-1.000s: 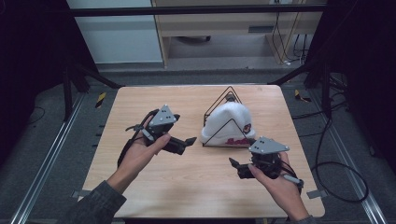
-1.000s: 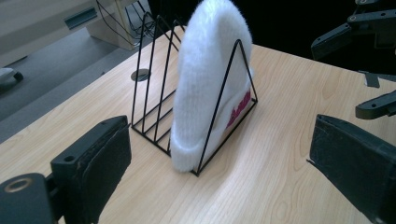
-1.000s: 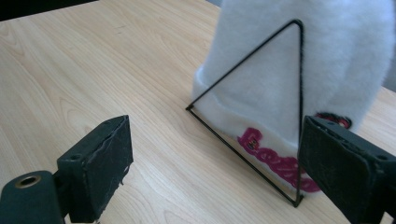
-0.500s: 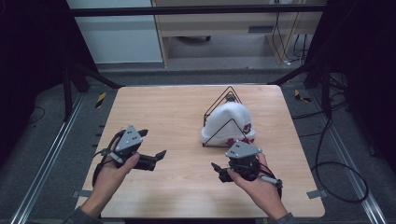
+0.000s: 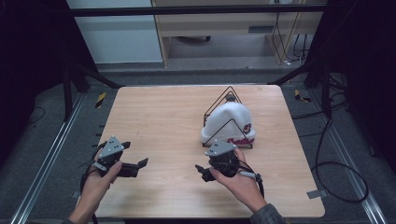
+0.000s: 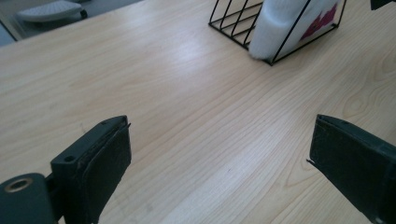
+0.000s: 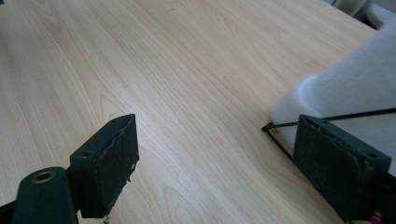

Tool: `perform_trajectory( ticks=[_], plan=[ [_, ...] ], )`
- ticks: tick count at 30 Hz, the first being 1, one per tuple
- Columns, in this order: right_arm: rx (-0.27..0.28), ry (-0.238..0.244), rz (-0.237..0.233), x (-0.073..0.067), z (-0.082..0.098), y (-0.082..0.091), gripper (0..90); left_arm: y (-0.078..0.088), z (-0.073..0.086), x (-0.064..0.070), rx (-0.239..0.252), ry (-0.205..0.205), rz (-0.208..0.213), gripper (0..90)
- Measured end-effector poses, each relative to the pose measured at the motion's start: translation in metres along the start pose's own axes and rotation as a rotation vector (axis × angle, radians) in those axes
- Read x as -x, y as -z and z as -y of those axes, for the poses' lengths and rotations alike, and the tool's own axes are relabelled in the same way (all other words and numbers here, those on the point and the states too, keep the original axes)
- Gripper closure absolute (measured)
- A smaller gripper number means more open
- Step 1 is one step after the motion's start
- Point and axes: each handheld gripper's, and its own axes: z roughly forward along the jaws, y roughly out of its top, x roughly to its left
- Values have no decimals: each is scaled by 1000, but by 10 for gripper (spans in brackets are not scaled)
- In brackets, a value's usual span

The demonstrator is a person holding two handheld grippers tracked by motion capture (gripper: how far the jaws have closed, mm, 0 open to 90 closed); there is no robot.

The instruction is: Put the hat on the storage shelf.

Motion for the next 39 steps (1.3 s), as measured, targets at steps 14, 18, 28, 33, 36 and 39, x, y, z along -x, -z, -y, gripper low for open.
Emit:
perform_trajectory(
  ticks=[14, 18, 28, 33, 36, 39],
  plan=[
    [-46, -33, -85, -18, -7, -51, 153, -15, 46, -31, -64, 96, -9, 54],
    [-60, -59, -104, -18, -8, -64, 153, -16, 54, -36, -70, 113, 2, 53],
    [-112, -74, -142, -21, -6, -89, 130, -31, 74, -39, -143, 97, -31, 55],
    [-103, -89, -121, -24, -8, -99, 141, -35, 77, -44, -151, 102, -44, 54],
    [-82, -109, -103, -25, -11, -107, 140, -38, 78, -48, -142, 115, -65, 54],
    [-77, -133, -93, -22, -12, -117, 140, -42, 78, -51, -137, 130, -79, 56]
  ],
)
